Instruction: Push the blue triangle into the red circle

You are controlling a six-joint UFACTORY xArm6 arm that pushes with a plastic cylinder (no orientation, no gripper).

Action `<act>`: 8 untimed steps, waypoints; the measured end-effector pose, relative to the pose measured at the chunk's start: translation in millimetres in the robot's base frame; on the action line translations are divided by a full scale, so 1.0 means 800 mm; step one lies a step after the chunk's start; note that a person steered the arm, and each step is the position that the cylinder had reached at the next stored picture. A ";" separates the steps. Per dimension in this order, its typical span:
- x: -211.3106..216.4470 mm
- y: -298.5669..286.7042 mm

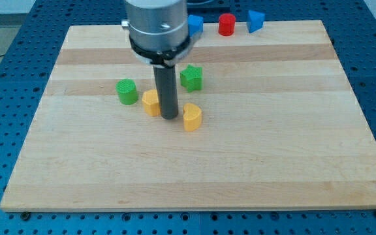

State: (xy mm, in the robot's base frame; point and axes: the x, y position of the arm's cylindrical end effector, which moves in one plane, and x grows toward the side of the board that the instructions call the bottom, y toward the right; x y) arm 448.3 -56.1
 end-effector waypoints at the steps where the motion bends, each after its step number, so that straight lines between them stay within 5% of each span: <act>1: -0.040 0.071; 3: -0.170 0.345; 4: -0.319 0.424; 8: -0.320 0.307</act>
